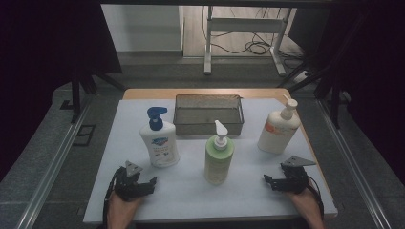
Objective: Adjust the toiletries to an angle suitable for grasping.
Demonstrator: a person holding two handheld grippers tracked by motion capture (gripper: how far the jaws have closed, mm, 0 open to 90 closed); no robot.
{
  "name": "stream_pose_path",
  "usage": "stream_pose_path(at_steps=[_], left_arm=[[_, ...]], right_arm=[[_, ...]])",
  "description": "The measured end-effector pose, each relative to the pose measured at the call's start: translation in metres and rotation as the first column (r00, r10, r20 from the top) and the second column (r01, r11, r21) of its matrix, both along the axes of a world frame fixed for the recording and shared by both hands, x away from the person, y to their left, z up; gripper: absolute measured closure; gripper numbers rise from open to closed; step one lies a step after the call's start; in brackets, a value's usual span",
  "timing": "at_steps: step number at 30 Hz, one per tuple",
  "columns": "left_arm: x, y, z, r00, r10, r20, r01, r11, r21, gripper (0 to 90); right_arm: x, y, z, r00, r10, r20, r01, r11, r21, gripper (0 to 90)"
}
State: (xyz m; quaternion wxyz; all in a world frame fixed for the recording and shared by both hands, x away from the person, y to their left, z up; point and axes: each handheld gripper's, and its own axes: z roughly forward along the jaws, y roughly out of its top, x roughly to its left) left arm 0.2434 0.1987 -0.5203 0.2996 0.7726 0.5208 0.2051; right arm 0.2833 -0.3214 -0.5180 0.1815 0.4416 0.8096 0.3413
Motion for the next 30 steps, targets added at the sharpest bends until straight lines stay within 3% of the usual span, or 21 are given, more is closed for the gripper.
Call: stream_pose_path(at_steps=[3,8,11,21,25,30], left_arm=[[-0.001,-0.004,0.003,0.9999,-0.006,0.013,0.006,0.9999,0.013,16.4],[-0.003,-0.01,0.006,0.9993,-0.019,0.032,0.019,0.9997,0.014,15.7],[-0.004,-0.008,0.008,0.999,-0.02,0.041,0.02,0.9998,-0.008,15.0],[-0.001,-0.008,0.001,0.9997,-0.024,0.01,0.024,0.9997,0.001,14.0],[0.002,-0.003,-0.003,0.9996,-0.026,-0.01,0.026,0.9988,-0.042,13.5],[0.002,-0.004,-0.003,0.9996,-0.027,-0.008,0.027,0.999,-0.037,13.1]], right_arm=[[-0.001,0.0,0.002,0.9999,0.014,0.0,-0.014,0.9996,0.023,16.9],[-0.003,0.003,0.005,0.9996,0.023,0.018,-0.023,0.9996,0.015,15.8],[-0.002,0.003,0.004,0.9995,0.03,0.009,-0.03,0.9995,0.012,14.4],[-0.001,0.0,0.003,0.9997,0.025,0.0,-0.025,0.9996,0.017,14.0],[0.0,-0.003,0.004,0.9999,0.012,0.005,-0.012,0.9998,0.018,13.4],[0.003,-0.009,0.004,1.0,-0.009,0.001,0.009,0.9996,0.025,13.4]])
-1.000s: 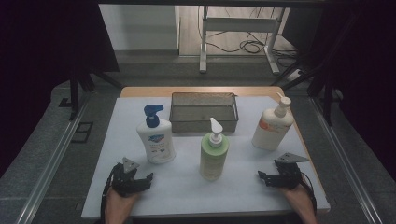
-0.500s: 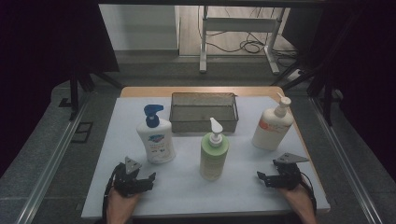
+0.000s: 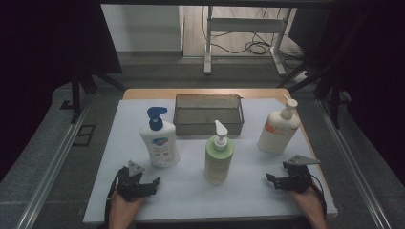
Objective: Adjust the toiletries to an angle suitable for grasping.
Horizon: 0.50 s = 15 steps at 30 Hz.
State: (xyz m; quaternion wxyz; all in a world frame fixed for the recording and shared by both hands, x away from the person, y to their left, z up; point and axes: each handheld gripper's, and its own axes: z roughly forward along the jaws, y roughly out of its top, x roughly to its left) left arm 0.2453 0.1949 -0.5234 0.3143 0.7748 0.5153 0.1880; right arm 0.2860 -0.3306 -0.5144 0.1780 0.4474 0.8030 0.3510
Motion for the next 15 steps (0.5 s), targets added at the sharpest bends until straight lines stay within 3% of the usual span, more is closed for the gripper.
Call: stream_pose_path(at_steps=[15], left_arm=[[-0.0005,-0.0001,-0.0004,1.0,0.001,0.005,-0.001,1.0,0.002,13.1]], right_arm=[[0.0086,-0.009,0.0051,1.0,-0.003,-0.003,0.004,0.9999,0.017,13.5]])
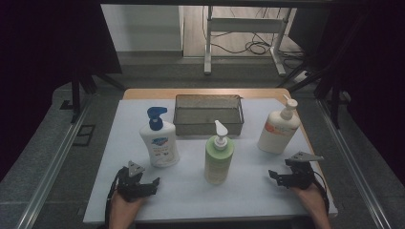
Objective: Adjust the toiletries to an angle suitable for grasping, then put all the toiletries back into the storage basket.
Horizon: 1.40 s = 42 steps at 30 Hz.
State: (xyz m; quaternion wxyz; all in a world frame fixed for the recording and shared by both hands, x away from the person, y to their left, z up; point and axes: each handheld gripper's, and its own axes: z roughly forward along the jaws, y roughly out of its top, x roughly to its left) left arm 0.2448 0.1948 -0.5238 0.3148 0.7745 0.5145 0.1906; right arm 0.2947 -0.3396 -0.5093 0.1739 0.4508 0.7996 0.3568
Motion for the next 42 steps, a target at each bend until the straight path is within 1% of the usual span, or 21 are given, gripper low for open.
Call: stream_pose_path(at_steps=[7,14,18,25,30,36,37,38,39,42], left_arm=[[0.0,0.0,0.0,1.0,0.0,0.001,0.0,1.0,-0.001,13.1],[0.0,0.0,0.0,1.0,0.001,0.002,-0.001,1.0,-0.001,13.1],[0.0,0.0,0.0,1.0,0.0,0.002,0.0,1.0,-0.001,13.1],[0.0,0.0,0.0,1.0,0.0,0.002,0.0,1.0,-0.002,13.1],[0.0,0.0,0.0,1.0,0.001,0.002,-0.001,1.0,-0.001,13.1],[0.0,0.0,0.0,1.0,0.001,0.002,-0.001,1.0,-0.001,13.1],[0.0,0.0,0.0,1.0,0.0,0.002,0.0,1.0,-0.002,13.1],[0.0,0.0,0.0,1.0,0.0,0.002,0.0,1.0,-0.002,13.1],[0.0,0.0,0.0,1.0,0.0,0.002,0.0,1.0,-0.002,13.1],[0.0,0.0,0.0,1.0,0.0,0.002,0.0,1.0,-0.002,13.1]], right_arm=[[0.004,-0.006,0.002,0.9999,-0.009,-0.006,0.01,0.9999,0.006,13.5],[0.006,-0.009,0.006,0.9999,-0.014,0.0,0.014,0.9998,0.011,13.6],[0.008,-0.011,0.007,0.9998,-0.02,-0.007,0.021,0.9997,0.015,13.8],[0.01,-0.013,0.009,0.9996,-0.026,-0.01,0.026,0.9995,0.015,14.1],[0.012,-0.019,0.012,0.9996,-0.027,-0.007,0.027,0.9996,0.01,14.8],[0.015,-0.023,0.015,0.9995,-0.027,-0.018,0.027,0.9993,0.024,15.6],[0.016,-0.025,0.015,0.9993,-0.03,-0.021,0.031,0.9991,0.029,18.5],[0.016,-0.025,0.015,0.9993,-0.03,-0.021,0.031,0.9991,0.029,18.5],[0.017,-0.027,0.016,0.9991,-0.039,-0.018,0.04,0.9987,0.033,22.7],[0.018,-0.03,0.018,0.9985,-0.053,-0.013,0.054,0.9976,0.043,30.5]])
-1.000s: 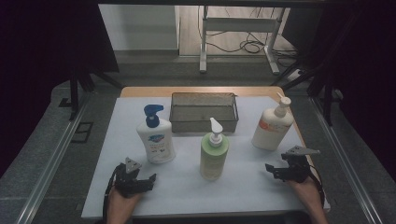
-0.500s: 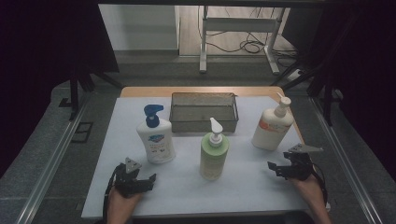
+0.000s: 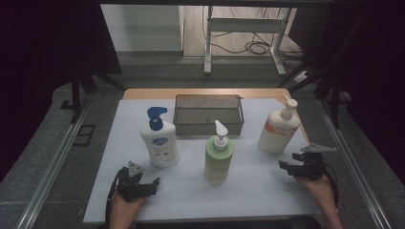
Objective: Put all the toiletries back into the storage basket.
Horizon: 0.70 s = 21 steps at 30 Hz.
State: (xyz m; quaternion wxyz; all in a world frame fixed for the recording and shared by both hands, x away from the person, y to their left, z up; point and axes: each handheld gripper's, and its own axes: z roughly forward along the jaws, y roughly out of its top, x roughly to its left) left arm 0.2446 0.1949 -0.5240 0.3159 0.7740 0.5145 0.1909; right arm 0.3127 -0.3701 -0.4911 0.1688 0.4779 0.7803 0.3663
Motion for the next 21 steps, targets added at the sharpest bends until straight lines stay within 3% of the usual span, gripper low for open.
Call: stream_pose_path(at_steps=[7,16,17,18,21], left_arm=[[0.0,0.0,0.0,1.0,0.0,0.0,0.0,1.0,0.0,13.1],[0.0,0.0,0.0,1.0,0.0,0.0,0.0,1.0,0.0,13.1],[0.0,0.0,0.0,1.0,0.0,0.0,0.0,1.0,0.0,13.1],[0.0,0.0,0.0,1.0,0.0,0.0,0.0,1.0,0.0,13.1],[0.0,0.0,0.0,1.0,0.0,0.0,0.0,1.0,-0.001,13.1]], right_arm=[[0.004,-0.007,0.005,0.999,-0.044,0.01,0.044,0.999,0.006,43.4],[0.014,-0.012,0.009,0.9985,-0.054,0.004,0.054,0.9985,0.011,72.7],[0.014,-0.012,0.009,0.9985,-0.054,0.004,0.054,0.9985,0.011,72.7],[0.017,-0.014,0.01,0.9979,-0.064,0.003,0.064,0.9978,0.014,79.5],[0.019,-0.015,0.01,0.9976,-0.07,0.001,0.07,0.9975,0.008,83.4]])
